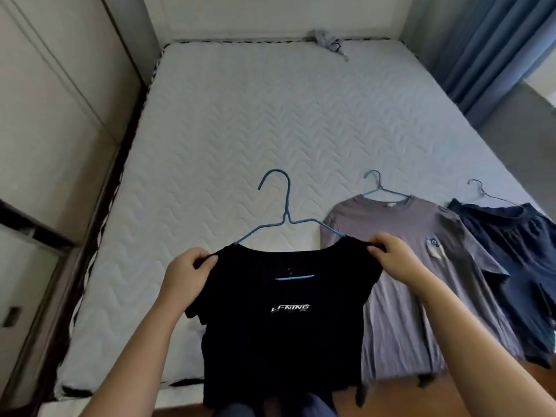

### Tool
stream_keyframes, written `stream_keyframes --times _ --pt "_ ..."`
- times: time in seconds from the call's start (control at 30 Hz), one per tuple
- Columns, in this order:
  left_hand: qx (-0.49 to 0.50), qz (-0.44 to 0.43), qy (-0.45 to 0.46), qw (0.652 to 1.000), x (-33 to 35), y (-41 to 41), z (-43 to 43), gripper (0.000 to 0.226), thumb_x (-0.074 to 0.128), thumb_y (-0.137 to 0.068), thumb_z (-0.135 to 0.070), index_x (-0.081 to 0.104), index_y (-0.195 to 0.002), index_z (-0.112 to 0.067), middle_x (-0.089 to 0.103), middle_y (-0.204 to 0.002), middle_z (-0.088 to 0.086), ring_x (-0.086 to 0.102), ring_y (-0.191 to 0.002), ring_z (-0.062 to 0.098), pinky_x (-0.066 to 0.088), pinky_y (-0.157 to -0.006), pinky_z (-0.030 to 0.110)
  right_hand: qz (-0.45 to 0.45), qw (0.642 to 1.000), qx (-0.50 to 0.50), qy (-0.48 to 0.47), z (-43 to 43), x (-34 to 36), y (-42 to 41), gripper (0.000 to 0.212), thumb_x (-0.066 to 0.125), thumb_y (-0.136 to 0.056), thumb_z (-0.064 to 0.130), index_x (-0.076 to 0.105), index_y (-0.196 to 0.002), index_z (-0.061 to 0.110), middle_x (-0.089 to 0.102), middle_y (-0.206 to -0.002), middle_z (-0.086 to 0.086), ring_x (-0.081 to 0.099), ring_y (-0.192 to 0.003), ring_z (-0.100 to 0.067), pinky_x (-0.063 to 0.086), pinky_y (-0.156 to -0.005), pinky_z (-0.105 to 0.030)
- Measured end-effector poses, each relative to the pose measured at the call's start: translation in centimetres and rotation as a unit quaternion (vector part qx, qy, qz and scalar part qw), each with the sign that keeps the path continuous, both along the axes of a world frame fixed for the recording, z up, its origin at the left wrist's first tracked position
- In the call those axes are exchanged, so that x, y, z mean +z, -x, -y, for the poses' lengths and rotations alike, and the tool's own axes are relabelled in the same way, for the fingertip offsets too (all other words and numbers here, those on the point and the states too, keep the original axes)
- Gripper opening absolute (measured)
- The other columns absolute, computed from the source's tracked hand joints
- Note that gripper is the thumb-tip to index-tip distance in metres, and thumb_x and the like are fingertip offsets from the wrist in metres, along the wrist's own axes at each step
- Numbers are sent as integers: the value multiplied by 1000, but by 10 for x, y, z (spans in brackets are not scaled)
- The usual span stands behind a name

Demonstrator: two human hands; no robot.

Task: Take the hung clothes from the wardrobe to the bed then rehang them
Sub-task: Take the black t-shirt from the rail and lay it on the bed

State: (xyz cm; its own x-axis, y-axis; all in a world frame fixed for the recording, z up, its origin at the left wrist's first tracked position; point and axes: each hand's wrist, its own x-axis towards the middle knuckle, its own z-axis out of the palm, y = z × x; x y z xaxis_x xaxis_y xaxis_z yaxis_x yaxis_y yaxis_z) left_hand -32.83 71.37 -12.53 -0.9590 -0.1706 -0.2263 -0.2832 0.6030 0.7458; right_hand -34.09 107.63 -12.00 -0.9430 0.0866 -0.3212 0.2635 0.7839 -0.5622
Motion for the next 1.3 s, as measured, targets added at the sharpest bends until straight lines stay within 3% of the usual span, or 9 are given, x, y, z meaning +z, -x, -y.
stream_keyframes --times 0.1,0.27,0.43,0.63,0.77,0.9,1.03,1.13,1.3 --pt "42 15 10 999 -9 12 -8 20 56 -86 -17 56 -68 -24 61 -73 -7 57 -75 16 39 -64 27 8 998 54 -10 -7 -16 27 13 48 -90 6 56 -95 -3 62 -89 -13 55 -83 -27 34 -69 -29" --pt "66 37 42 996 -36 43 -7 22 57 -86 -19 53 -66 -25 59 -71 -7 56 -74 18 39 -62 20 16 991 124 -49 -8 -56 60 14 46 -93 15 54 -95 3 56 -79 -4 56 -76 -30 36 -63 -32" --pt "-28 29 156 987 -82 109 -3 22 50 -91 -30 54 -77 -13 57 -69 -2 53 -68 17 36 -56 21 30 987 127 -88 -7 -101 115 13 38 -96 20 45 -91 10 61 -94 -13 58 -85 -34 37 -65 -36" --pt "-109 2 298 948 -157 231 -3 34 37 -94 -39 49 -82 -10 52 -61 0 53 -60 23 32 -49 30 22 974 144 -172 -13 -162 219 14 34 -98 25 39 -93 12 67 -90 -21 62 -80 -38 42 -64 -39" --pt "-75 -35 303 949 -221 314 -8 36 37 -95 -38 47 -81 -6 55 -62 8 54 -60 29 34 -50 32 -18 973 110 -204 -11 -216 297 24 32 -98 25 43 -108 6 65 -94 -23 61 -83 -39 37 -63 -37" --pt "-42 -18 261 964 -290 376 -17 35 39 -95 -35 47 -83 -4 54 -66 10 54 -68 33 37 -58 36 -10 973 67 -223 -12 -276 354 23 31 -99 29 41 -99 9 64 -95 -21 53 -75 -31 36 -64 -35" --pt "-38 36 244 968 -367 405 -29 32 38 -96 -30 50 -93 -1 61 -88 20 56 -84 38 35 -64 35 43 974 -3 -220 -15 -342 383 22 33 -98 31 40 -95 10 61 -102 -21 51 -80 -31 35 -66 -34" --pt "9 -40 307 951 -407 403 -32 31 44 -94 -28 55 -87 0 62 -81 19 57 -72 37 32 -56 35 4 978 -79 -191 -16 -388 379 32 38 -96 36 51 -100 8 58 -105 -17 57 -90 -37 36 -66 -34" --pt "43 -99 308 945 -417 404 -29 26 55 -88 -27 57 -79 -3 62 -68 14 57 -60 37 34 -51 34 -59 968 -145 -194 -17 -400 377 35 45 -91 42 50 -89 8 52 -83 -5 52 -73 -31 28 -60 -32"
